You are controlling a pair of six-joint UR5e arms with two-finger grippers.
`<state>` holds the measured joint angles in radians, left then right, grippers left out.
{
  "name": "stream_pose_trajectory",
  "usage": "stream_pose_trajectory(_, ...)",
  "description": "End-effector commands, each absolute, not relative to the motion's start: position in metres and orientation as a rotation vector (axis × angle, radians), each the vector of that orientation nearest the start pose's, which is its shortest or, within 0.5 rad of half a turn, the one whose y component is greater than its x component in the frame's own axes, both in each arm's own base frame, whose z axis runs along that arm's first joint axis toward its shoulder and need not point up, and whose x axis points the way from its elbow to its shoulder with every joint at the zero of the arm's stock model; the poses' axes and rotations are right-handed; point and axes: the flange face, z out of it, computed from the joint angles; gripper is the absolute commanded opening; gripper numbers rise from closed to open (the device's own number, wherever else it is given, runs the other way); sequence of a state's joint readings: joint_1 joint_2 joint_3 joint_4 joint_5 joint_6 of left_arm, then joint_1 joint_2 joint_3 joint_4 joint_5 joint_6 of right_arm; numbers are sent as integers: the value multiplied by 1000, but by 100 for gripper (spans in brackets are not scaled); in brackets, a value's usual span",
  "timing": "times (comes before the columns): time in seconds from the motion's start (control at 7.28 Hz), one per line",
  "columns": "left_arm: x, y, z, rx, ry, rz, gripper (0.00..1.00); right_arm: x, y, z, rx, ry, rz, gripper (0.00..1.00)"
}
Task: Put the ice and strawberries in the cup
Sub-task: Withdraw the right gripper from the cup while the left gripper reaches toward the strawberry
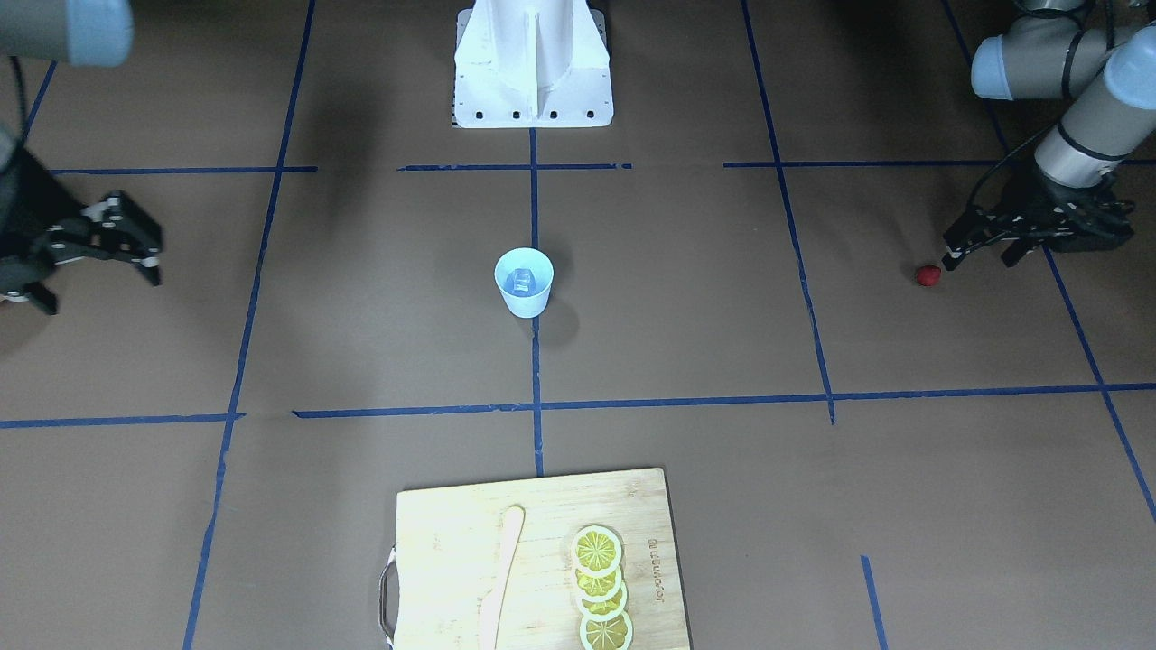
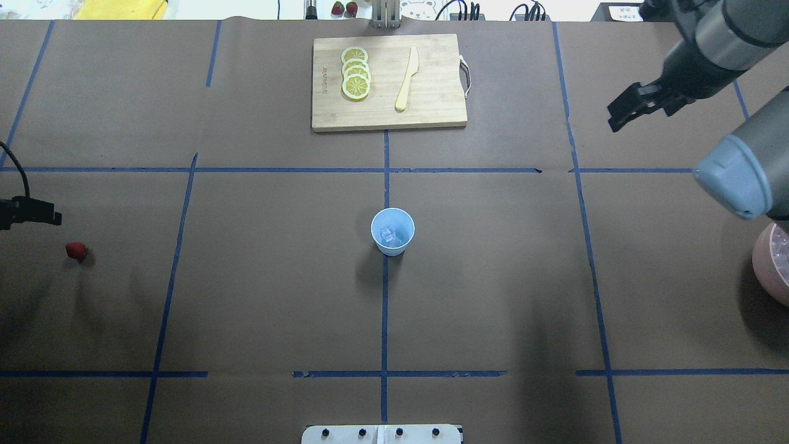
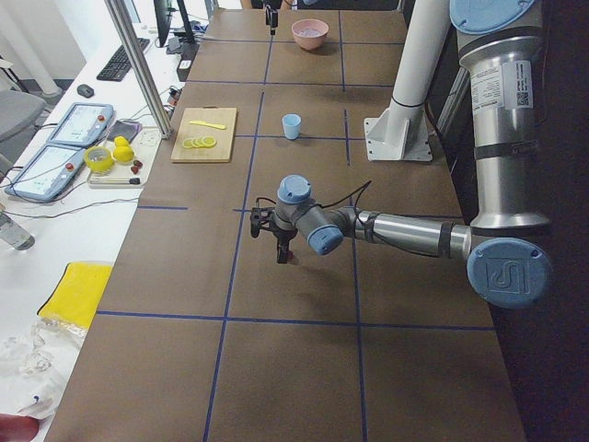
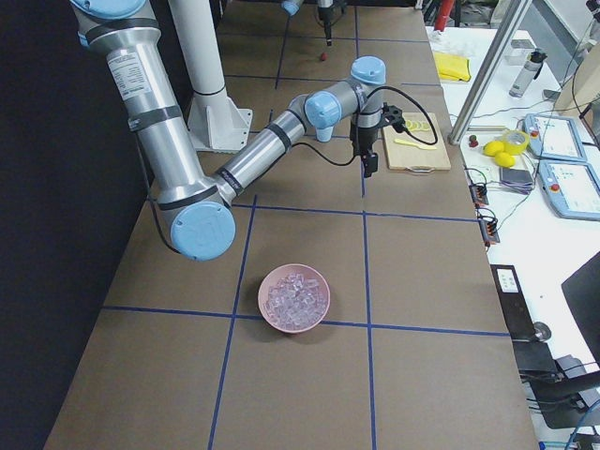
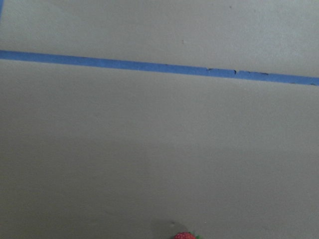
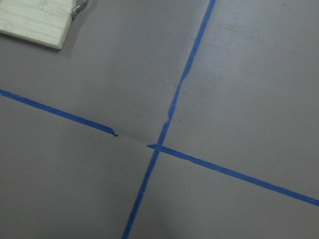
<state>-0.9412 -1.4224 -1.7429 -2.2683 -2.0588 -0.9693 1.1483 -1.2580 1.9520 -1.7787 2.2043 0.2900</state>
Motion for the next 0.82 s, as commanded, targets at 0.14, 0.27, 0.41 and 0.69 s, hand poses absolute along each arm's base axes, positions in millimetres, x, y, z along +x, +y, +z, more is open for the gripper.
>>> stream_pose_trajectory(0.14,233,-417,589,163,794,-140,100,-88,-539,406,218,-715,-317,99)
stream_pose_trajectory(0.27,240,-416,593,150,790,-136,100,-71,-540,414,221,-712,-311,99)
stream_pose_trajectory(0.41,247,-414,595,142,788,-126,100,-59,-541,425,210,-714,-295,99)
stream_pose_trajectory(0.69,259,-415,588,141,801,-117,95,-48,-545,434,202,-720,-281,99)
